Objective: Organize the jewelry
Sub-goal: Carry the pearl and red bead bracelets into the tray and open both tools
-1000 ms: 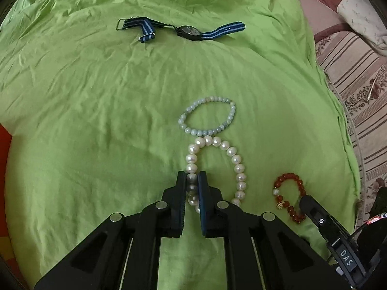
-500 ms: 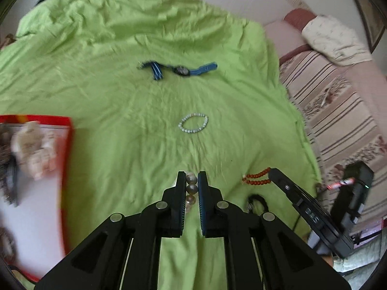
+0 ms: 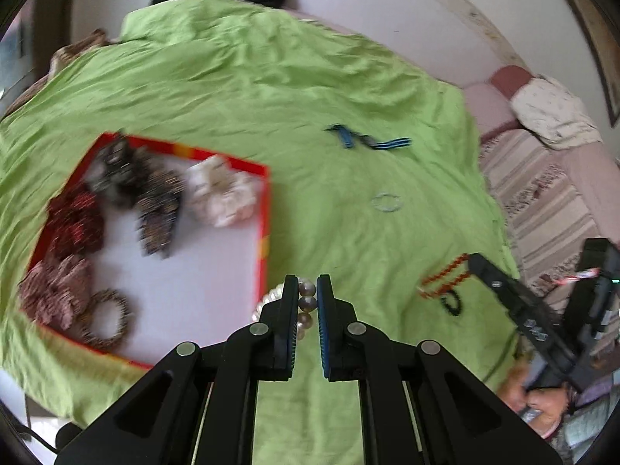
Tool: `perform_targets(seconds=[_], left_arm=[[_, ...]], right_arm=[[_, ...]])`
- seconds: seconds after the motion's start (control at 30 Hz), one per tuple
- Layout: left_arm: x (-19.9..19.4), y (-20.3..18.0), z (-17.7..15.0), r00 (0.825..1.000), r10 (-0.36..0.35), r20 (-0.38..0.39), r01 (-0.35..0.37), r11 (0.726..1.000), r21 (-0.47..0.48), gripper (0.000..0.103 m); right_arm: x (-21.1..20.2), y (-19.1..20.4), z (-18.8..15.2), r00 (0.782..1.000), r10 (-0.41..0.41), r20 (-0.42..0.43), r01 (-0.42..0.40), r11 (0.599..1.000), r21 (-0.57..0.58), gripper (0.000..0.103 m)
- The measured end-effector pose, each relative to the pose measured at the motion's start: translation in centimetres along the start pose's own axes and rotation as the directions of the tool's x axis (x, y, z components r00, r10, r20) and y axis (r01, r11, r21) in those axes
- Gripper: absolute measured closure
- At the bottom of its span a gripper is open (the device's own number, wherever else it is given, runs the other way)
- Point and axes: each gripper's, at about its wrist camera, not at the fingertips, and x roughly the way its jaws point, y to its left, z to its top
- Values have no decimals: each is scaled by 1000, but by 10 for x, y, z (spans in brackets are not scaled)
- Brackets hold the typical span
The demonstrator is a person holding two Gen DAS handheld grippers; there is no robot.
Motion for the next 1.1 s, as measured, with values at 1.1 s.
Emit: perform_targets(seconds=[1.1], left_arm=[[31, 158, -53, 999, 35, -20, -39, 946, -321, 94]], right_arm=[[184, 153, -15, 916, 115, -383, -157, 984, -80, 94]])
